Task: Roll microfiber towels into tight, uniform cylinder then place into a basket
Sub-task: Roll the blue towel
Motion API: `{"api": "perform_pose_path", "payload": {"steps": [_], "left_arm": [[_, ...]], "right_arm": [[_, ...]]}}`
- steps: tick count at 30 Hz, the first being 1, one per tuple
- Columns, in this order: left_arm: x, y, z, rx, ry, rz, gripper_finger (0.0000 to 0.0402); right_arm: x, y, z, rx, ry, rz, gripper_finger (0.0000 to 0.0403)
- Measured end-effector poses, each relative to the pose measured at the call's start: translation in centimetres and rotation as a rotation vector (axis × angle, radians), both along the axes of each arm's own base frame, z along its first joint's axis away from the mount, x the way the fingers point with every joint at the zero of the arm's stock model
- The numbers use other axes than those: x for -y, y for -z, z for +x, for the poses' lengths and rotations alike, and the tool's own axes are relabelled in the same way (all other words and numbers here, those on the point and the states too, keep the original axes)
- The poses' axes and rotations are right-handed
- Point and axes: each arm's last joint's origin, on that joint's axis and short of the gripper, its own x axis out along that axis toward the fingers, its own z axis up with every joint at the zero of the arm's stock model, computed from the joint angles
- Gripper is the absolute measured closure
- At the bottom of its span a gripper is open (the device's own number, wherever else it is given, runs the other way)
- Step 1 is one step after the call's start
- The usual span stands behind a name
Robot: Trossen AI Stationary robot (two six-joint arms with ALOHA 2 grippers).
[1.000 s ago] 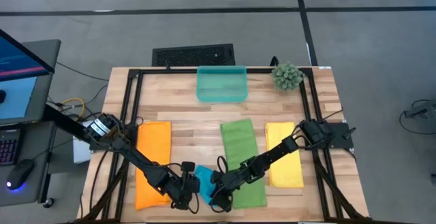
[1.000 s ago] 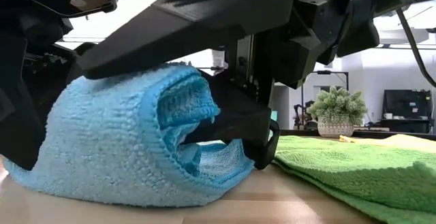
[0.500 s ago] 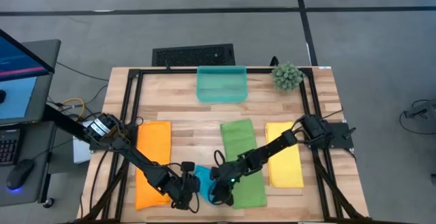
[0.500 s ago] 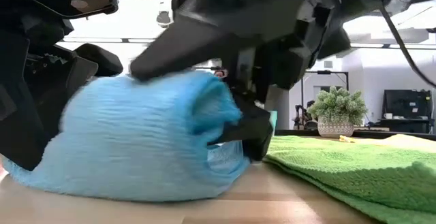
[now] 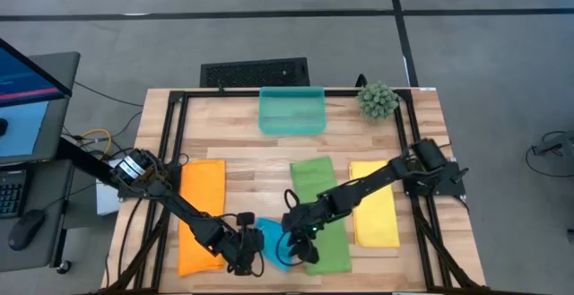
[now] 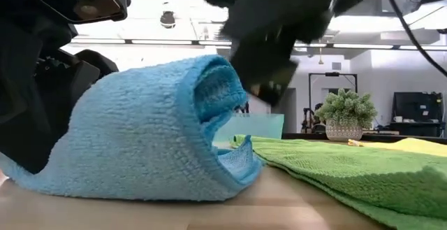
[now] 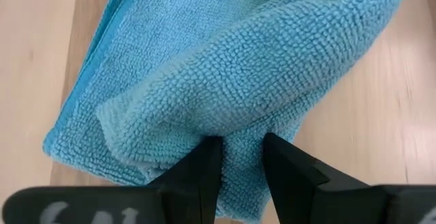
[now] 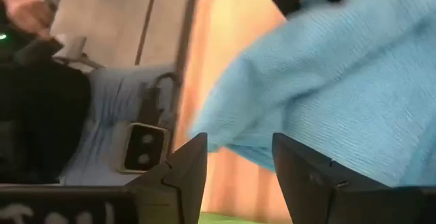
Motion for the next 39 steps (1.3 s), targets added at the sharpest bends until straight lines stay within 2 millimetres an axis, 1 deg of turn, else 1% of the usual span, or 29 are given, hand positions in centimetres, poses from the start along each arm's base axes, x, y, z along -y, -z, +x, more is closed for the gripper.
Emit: {"api": "perform_pose_path", "payload": {"steps": [2,4,11,14,15,17,19,21,26,29,39], "left_arm": [[0.0,0.0,0.0,-0.001,-0.026,-0.016,0.0304],[0.0,0.0,0.0,-0.002,-0.054,-0.031,0.0304],[0.0,0.0,0.0,-0.011,-0.166,-0.1,0.0304],[-0.2,0.0,0.2,-0.038,-0.189,-0.143,0.0304],[-0.2,0.0,0.2,-0.051,-0.198,-0.163,0.0304],[-0.4,0.0,0.4,-0.072,-0.212,-0.193,0.0304],[-0.6,0.0,0.6,-0.09,-0.219,-0.22,0.0304],[-0.8,0.0,0.7,-0.103,-0.223,-0.234,0.0304],[-1.0,0.0,0.9,-0.111,-0.226,-0.244,0.0304],[-1.0,0.0,0.9,-0.111,-0.228,-0.244,0.0304],[-1.2,0.0,1.0,-0.115,-0.23,-0.247,0.0304]], "right_arm": [[-0.6,-1.1,-0.6,0.058,-0.018,-0.058,0.0217],[-1.7,-1.7,-1.1,0.133,-0.042,-0.128,0.0218],[-5.8,-1.5,-2.8,0.318,-0.15,-0.294,0.0218],[-6.8,-0.7,-3.2,0.391,-0.166,-0.411,0.0218],[-7.1,-0.9,-3.3,0.432,-0.176,-0.439,0.0218],[-7.5,-0.9,-2.9,0.495,-0.199,-0.464,0.0218],[-7.3,0.1,-3.0,0.472,-0.229,-0.516,0.0218],[-7.3,1.0,-2.7,0.471,-0.229,-0.522,0.0218],[-7.3,1.4,-2.4,0.475,-0.226,-0.522,0.0218],[-7.1,2.1,-2.4,0.447,-0.233,-0.537,0.0218],[-7.0,1.9,-2.1,0.464,-0.226,-0.535,0.0218]]}}
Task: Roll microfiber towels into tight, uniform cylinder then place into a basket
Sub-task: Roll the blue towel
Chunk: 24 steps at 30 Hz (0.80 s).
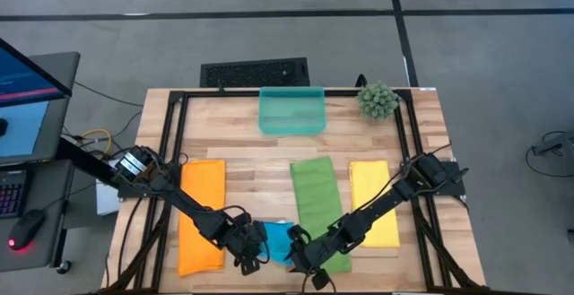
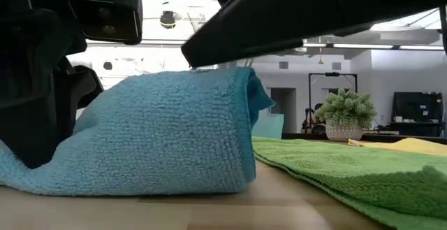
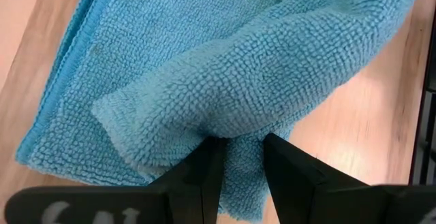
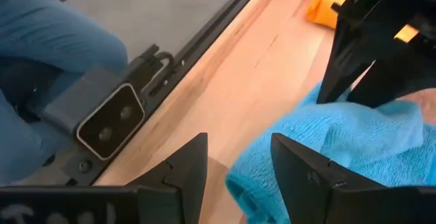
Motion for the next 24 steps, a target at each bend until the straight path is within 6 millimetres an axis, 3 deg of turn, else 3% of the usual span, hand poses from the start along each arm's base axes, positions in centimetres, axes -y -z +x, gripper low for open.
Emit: {"api": "perform_pose_path", "payload": {"steps": [8,15,24], "left_arm": [[0.0,0.0,0.0,0.0,0.009,-0.002,0.0304],[0.2,0.0,-0.1,0.014,0.066,0.019,0.0304],[0.3,0.0,-0.1,0.034,0.1,0.044,0.0304]], "right_arm": [[1.7,3.3,1.3,-0.108,0.139,0.044,0.0218],[3.7,3.8,2.5,-0.184,0.288,0.165,0.0218],[3.8,3.9,2.3,-0.21,0.309,0.174,0.0218]]}}
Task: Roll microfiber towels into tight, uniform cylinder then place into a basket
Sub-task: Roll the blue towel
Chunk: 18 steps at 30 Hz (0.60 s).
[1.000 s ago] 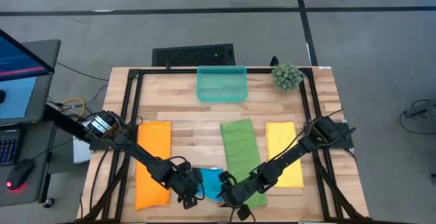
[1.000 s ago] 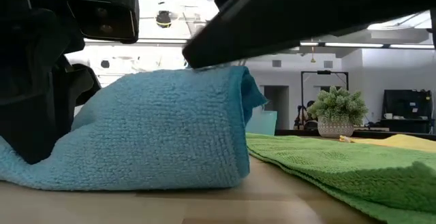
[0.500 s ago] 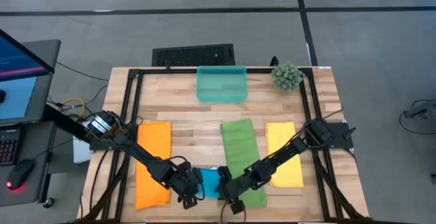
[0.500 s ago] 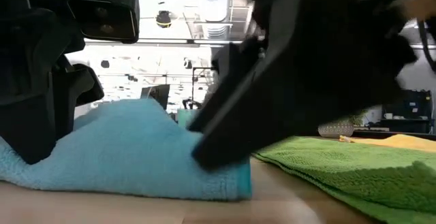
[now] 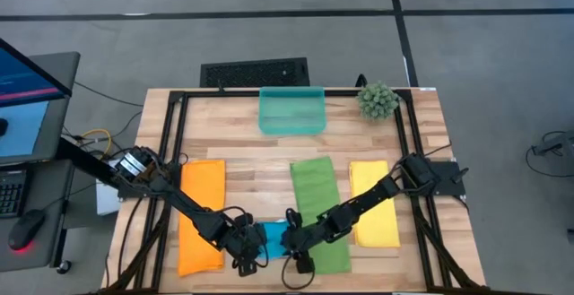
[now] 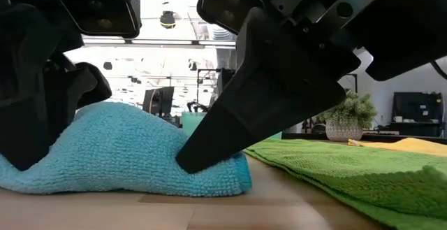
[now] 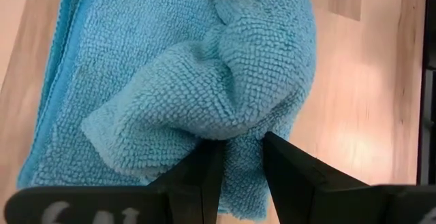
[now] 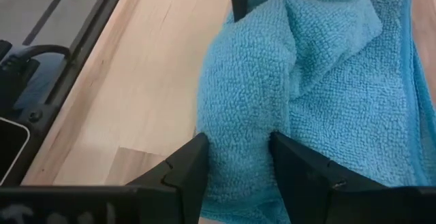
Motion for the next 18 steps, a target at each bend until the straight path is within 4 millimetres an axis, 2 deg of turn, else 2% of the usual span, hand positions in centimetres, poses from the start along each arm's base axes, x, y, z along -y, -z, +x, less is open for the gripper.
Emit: {"api": "perform_pose_path", "payload": {"steps": [5,14,18], "left_arm": [[0.0,-0.01,0.02,0.007,0.022,0.012,0.0294],[0.09,-0.08,0.09,0.008,0.009,-0.008,0.0223],[0.38,-0.19,-0.08,0.019,0.063,0.004,0.0207]], "right_arm": [[0.0,0.01,-0.01,-0.001,0.003,0.003,0.0218],[-0.01,0.05,-0.02,-0.001,0.003,0.004,0.0218],[-0.01,0.06,-0.02,-0.006,0.016,0.016,0.0218]]}}
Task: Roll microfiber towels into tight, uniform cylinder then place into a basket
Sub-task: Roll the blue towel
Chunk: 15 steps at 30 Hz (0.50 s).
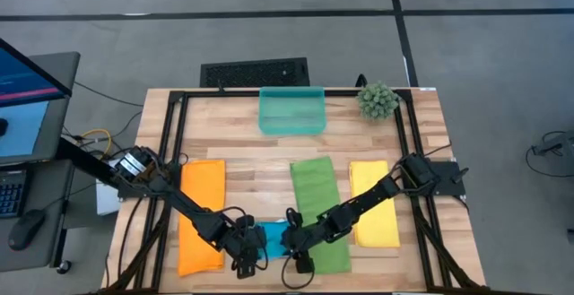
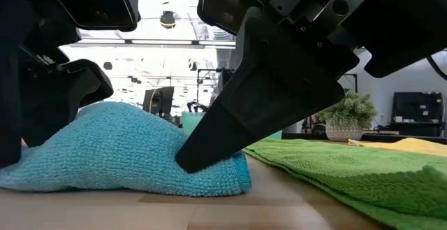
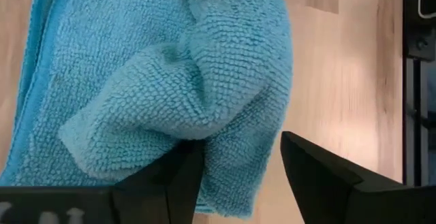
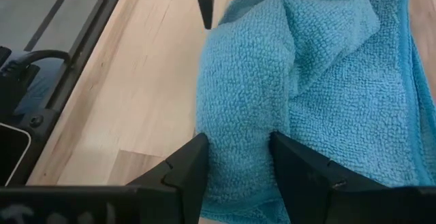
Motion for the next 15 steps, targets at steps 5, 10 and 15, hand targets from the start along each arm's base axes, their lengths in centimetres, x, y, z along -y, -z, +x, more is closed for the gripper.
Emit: {"api": "perform_pose_path", "payload": {"steps": [5,10,15], "left_arm": [[0.8,-0.8,-0.8,0.078,0.05,0.079,0.0205],[1.6,-2.0,-1.9,0.135,0.062,0.1,0.0205],[2.5,-2.2,-2.6,0.166,0.113,0.129,0.0205]], "right_arm": [[0.0,0.0,0.0,-0.001,0.0,0.0,0.0218],[0.0,0.0,0.0,-0.003,0.004,0.003,0.0218],[0.0,0.0,0.0,-0.003,0.004,0.003,0.0218]]}}
